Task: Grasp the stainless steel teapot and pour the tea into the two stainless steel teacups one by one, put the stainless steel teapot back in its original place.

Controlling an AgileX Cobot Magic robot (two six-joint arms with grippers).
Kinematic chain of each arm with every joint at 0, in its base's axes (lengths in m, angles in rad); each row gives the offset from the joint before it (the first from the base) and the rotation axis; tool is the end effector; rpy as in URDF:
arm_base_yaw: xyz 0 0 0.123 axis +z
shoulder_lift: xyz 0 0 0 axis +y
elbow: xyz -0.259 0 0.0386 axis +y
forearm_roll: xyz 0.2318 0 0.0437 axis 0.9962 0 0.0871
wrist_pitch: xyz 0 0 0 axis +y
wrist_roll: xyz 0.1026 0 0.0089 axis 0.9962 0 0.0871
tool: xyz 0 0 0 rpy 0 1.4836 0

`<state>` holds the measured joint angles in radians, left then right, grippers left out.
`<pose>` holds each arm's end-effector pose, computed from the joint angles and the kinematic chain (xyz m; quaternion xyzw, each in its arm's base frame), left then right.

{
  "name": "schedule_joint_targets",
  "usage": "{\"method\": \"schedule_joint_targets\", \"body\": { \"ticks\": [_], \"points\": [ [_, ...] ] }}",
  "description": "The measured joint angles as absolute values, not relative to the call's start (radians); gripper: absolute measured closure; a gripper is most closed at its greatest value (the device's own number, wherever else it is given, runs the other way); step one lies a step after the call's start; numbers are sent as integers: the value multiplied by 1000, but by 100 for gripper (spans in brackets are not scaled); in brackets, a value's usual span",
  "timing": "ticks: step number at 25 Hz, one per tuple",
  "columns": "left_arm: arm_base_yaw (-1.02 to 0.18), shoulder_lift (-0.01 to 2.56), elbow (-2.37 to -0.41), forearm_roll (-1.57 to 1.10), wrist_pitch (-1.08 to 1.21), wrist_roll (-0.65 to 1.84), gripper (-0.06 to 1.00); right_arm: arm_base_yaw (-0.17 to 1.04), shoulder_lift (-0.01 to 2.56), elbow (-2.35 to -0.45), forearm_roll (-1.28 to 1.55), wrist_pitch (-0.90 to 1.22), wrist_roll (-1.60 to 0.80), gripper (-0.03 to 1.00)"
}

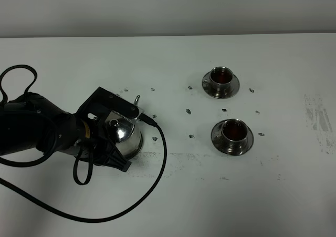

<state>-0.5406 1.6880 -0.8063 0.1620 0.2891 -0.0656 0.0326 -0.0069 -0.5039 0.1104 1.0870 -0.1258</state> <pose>0.2581 -0.1494 0.1338 0.2953 0.9237 -0.0325 0.2417 0.0118 0.0104 0.2633 -0.0709 0.8530 0.0311 0.5161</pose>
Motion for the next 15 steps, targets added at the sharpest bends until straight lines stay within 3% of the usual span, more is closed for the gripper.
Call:
{"method": "schedule_joint_targets", "body": {
  "ticks": [4, 10, 15],
  "points": [
    [-541, 1688, -806, 158, 277, -66, 70, 33, -7, -504, 110, 1087, -126, 37],
    [-541, 1688, -806, 148, 266, -66, 53, 33, -7, -504, 110, 1087, -127, 37],
    [-541, 1688, -806, 117, 266, -66, 49, 33, -7, -504, 110, 1087, -127, 37]
  ]
}}
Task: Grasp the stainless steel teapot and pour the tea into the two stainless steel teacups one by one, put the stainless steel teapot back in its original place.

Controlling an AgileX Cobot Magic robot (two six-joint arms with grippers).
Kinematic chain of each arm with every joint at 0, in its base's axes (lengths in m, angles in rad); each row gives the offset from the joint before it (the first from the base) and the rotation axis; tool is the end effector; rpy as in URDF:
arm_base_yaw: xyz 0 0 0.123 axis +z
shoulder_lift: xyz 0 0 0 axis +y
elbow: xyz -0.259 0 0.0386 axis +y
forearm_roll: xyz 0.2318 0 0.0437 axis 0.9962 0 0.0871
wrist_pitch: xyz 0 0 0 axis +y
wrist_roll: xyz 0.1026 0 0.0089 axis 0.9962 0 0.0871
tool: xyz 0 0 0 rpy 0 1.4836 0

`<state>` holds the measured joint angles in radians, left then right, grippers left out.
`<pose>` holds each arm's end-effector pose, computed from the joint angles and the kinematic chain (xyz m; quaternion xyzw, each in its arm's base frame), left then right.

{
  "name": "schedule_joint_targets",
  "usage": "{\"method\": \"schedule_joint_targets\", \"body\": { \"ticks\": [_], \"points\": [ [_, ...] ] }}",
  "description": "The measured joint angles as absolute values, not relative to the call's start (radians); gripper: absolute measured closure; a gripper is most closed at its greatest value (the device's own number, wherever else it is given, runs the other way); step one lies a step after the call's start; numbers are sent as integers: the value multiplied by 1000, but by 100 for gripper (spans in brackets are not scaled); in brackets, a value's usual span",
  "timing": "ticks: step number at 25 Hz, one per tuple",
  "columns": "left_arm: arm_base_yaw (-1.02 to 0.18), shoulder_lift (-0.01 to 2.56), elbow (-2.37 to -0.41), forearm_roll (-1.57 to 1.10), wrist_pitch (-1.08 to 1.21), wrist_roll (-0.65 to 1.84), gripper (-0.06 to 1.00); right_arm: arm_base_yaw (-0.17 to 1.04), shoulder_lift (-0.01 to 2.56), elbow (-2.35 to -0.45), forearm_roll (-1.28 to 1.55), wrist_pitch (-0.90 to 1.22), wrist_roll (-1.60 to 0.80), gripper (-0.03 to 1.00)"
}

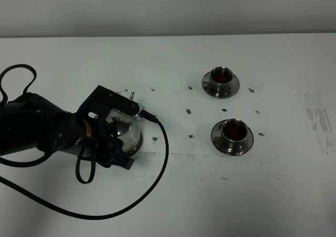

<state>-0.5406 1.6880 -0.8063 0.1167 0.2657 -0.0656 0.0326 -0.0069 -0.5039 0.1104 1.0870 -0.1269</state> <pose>0.2590 -0.1518 0.1348 0.2764 0.9269 -0.0475 0.2493 0.0118 0.0104 0.2633 -0.0713 0.8530 0.0308 0.5161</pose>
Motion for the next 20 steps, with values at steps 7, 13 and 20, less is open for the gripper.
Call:
{"method": "schedule_joint_targets", "body": {
  "ticks": [7, 13, 20],
  "points": [
    [-541, 1665, -806, 82, 274, -66, 49, 33, -7, -504, 110, 1087, -126, 37],
    [-544, 1537, -806, 61, 317, -66, 49, 33, -7, -504, 110, 1087, -126, 37],
    [-576, 1361, -806, 78, 392, -65, 49, 33, -7, -504, 110, 1087, -127, 37]
  ]
}}
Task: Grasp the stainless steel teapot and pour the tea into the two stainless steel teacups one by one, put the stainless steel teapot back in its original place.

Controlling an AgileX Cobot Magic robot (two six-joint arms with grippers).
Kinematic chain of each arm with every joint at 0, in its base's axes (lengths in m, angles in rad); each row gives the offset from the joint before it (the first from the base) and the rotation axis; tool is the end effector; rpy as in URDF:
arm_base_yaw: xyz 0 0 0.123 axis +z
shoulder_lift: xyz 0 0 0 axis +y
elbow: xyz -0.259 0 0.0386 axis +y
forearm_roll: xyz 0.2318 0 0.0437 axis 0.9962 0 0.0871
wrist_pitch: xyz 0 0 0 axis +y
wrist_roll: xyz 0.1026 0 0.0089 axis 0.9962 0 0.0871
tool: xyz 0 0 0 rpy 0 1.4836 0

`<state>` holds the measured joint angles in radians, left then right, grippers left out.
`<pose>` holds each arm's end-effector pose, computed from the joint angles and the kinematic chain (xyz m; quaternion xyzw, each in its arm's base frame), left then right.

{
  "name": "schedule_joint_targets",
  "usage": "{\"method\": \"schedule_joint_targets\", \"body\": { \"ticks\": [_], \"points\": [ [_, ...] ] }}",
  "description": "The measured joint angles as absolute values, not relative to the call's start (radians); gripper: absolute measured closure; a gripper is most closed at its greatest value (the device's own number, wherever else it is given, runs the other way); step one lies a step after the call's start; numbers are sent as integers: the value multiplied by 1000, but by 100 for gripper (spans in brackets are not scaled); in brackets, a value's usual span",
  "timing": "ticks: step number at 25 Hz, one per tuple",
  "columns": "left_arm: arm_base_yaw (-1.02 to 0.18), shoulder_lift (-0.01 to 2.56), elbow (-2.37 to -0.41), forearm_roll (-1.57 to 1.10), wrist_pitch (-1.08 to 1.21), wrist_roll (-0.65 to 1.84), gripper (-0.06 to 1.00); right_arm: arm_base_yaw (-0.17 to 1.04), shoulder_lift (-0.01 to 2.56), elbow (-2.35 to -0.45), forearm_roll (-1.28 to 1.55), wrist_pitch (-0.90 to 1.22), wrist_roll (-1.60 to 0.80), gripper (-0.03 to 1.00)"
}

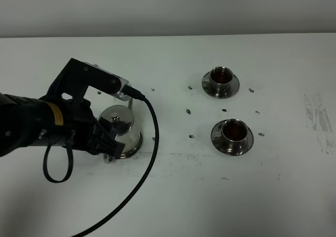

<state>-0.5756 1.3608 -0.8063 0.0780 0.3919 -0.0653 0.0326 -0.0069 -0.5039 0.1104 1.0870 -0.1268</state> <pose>0.2291 -0.1450 0.2215 0.2641 0.8991 -0.0845 0.3387 0.0118 0.0104 0.2633 -0.0713 0.8530 0.0308 0.5161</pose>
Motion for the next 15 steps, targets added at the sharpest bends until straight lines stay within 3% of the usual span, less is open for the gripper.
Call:
{"method": "schedule_joint_targets", "body": {
  "ticks": [7, 15],
  "points": [
    [-557, 1198, -806, 186, 512, -101, 49, 33, -7, -504, 110, 1087, -127, 37],
    [-413, 1001, -806, 229, 739, -139, 49, 33, -7, -504, 110, 1087, -126, 37]
  ]
}}
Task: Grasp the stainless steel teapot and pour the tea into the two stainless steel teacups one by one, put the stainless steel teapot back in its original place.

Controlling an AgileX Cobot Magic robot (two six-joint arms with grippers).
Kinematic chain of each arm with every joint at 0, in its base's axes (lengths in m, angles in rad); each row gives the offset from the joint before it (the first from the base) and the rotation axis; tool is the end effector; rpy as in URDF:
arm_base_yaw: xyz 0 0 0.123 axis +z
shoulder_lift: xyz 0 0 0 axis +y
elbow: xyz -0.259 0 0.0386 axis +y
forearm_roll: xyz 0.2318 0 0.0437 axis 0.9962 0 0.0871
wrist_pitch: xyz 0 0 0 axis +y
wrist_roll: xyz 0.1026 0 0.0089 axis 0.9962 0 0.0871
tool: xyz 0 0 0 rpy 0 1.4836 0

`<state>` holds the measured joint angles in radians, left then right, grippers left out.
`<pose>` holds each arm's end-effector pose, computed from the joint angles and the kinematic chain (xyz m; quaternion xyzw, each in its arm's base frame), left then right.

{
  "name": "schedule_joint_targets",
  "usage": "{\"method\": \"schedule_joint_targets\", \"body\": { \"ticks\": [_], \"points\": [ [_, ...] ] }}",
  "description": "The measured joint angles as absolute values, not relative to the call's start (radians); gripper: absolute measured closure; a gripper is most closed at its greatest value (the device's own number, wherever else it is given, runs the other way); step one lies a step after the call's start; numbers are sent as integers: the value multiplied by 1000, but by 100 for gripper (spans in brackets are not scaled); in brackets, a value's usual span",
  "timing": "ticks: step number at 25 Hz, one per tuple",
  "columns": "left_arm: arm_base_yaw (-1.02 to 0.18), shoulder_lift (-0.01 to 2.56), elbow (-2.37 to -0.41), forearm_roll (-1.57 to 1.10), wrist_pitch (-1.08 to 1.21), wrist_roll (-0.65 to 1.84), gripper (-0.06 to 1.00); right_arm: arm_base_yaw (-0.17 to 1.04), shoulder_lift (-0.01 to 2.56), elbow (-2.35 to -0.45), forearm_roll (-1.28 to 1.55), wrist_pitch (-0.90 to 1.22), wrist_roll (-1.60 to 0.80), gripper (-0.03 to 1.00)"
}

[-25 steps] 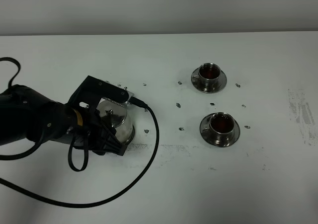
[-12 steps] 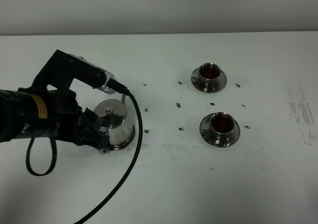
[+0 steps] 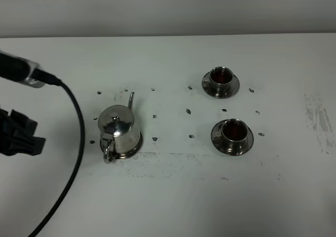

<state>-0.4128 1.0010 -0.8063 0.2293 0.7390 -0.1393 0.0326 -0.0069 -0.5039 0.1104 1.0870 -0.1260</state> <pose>0.1868 -0.0646 0.2846 0.1779 0.9133 0.0022 0.3664 0.0118 0.0104 0.2633 -0.0709 0.8530 0.0310 0.5161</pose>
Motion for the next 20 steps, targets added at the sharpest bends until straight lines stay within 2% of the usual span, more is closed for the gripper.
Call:
{"method": "schedule_joint_targets", "body": {
  "ticks": [10, 20],
  "points": [
    [-260, 717, -804, 221, 1079, -140, 49, 33, -7, -504, 110, 1087, -126, 37],
    [-126, 430, -624, 139, 1123, -136, 49, 33, -7, -504, 110, 1087, -127, 37]
  ]
}}
